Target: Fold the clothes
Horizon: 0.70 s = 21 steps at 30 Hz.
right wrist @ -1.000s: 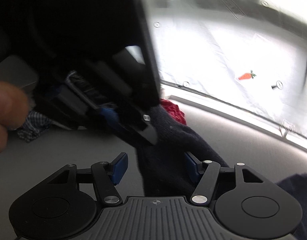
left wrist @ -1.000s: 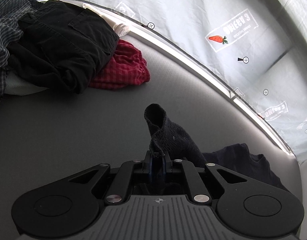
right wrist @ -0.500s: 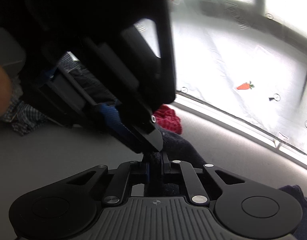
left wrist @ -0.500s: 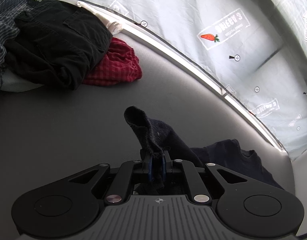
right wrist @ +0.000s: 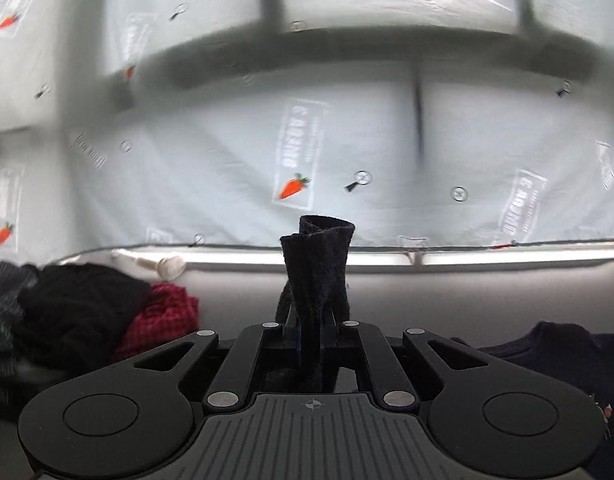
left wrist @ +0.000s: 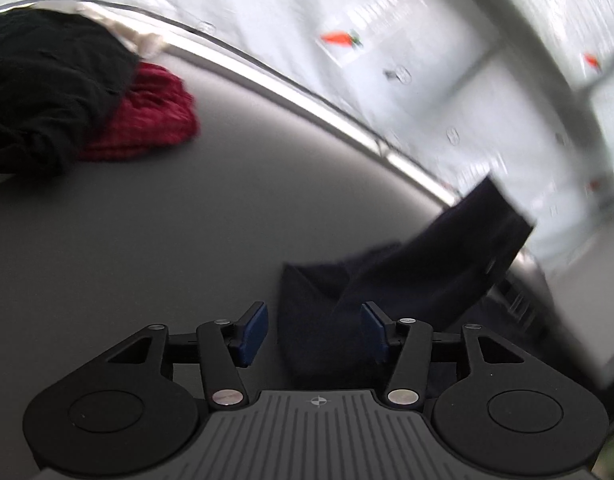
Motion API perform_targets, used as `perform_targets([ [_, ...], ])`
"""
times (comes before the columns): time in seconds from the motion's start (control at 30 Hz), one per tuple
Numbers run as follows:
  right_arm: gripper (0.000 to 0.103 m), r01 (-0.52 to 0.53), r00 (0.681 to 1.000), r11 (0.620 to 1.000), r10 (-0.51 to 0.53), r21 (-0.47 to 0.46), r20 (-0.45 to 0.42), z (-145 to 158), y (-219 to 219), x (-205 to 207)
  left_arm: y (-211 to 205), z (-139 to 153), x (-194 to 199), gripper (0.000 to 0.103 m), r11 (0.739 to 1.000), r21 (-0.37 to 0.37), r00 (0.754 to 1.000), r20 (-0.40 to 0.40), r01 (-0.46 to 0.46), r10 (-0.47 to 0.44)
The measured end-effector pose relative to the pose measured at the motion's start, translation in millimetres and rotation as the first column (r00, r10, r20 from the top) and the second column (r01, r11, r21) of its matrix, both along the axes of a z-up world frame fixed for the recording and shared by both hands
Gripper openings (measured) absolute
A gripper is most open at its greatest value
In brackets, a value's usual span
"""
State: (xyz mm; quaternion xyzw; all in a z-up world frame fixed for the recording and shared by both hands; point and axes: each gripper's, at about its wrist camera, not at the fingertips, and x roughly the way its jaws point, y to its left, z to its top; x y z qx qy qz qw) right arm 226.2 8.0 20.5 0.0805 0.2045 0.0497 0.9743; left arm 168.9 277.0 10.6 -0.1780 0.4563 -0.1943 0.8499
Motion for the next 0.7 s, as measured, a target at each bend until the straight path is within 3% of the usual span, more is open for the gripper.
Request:
perform_targets([
  [0.07, 0.011, 0.017, 1.000, 0.999, -0.016, 0.046, -0.010, 6.7, -34.5, 11.1, -47.0, -10.9, -14.8, 0.077, 0.991, 0.066, 0.993, 0.017, 0.117, -0.118],
  [0.13, 0.011, 0.025, 0.999, 0.996, -0.023, 0.086, -0.024, 8.2, -63.1, 19.5, -86.0, -20.2, -29.0, 0.077, 0.973, 0.126, 0.980, 0.021, 0.195, -0.199],
  [0.2, 0.011, 0.026, 0.999, 0.994, -0.023, 0.106, -0.034, -1.6, -81.8, 21.1, -150.7, -36.7, -54.8, 0.077, 0.939, 0.184, 0.954, 0.008, 0.292, -0.299],
  [0.3, 0.011, 0.014, 0.999, 0.989, -0.007, 0.146, -0.047, -11.9, -125.3, 16.8, -213.3, -57.5, -81.0, 0.077, 0.925, 0.201, 0.946, -0.032, 0.323, -0.324],
  [0.43, 0.011, -0.032, 0.995, 0.965, 0.056, 0.258, -0.085, -15.6, -183.5, 20.4, -257.1, -75.3, -94.9, 0.077, 0.953, 0.224, 0.978, -0.081, 0.204, -0.191],
  [0.53, 0.011, -0.074, 0.989, 0.960, 0.106, 0.272, -0.106, -21.7, -220.5, 21.0, -275.3, -85.5, -98.0, 0.075, 0.968, 0.249, 0.995, -0.096, 0.030, -0.006],
  [0.7, 0.011, -0.119, 0.977, 0.949, 0.165, 0.292, -0.136, -30.5, -256.9, 26.2, -297.9, -90.6, -95.5, 0.052, 0.928, 0.345, 0.980, -0.084, -0.141, 0.180],
])
